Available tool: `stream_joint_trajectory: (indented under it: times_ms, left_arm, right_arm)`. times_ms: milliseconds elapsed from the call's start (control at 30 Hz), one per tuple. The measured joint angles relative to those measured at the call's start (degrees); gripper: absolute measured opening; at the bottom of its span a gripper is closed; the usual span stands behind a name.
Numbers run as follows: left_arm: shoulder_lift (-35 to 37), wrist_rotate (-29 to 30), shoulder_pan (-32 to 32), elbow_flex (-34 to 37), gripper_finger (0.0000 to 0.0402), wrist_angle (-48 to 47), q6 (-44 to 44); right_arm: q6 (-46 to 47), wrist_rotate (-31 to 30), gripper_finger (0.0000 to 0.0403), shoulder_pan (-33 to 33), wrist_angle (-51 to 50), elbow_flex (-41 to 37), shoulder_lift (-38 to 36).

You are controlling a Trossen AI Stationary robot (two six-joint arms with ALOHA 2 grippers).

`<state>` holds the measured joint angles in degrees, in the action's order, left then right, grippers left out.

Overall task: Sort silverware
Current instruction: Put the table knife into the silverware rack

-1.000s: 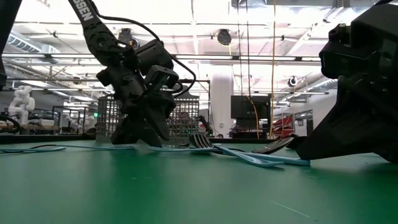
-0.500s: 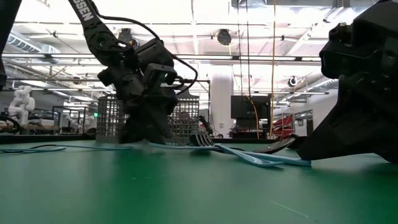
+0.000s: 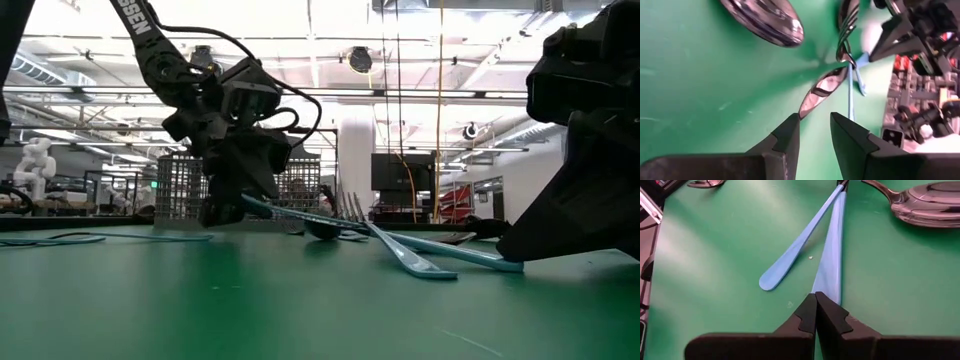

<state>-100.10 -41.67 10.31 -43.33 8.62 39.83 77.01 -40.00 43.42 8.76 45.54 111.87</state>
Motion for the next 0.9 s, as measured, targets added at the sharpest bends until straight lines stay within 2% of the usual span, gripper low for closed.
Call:
stream_joint_trajectory:
  times_ms: [300, 567, 700, 900]
  left_arm:
    - [1.85, -2.68, 0.7, -0.02, 0.0106, 2.25, -1.67]
    - [1.87, -2.72, 1.02, -0.09, 0.0052, 4.19, -1.7]
    - [1.87, -0.35, 1.03, -0.13, 0.0033, 5.65, -1.41]
    - [1.85, 2.45, 0.92, -0.15, 0.0029, 7.96, -1.35]
  right_arm:
    - [-0.26, 0.25, 0.0, -0.02, 0.3, 0.0, -0.02]
    - [-0.34, 0.56, 0.0, -0.07, 0.43, 0.0, -0.02]
    - [-0.53, 0.73, 0.0, -0.11, 0.55, 0.0, -0.02]
    - [-0.72, 0.91, 0.0, 0.0, 0.73, 0.0, -0.02]
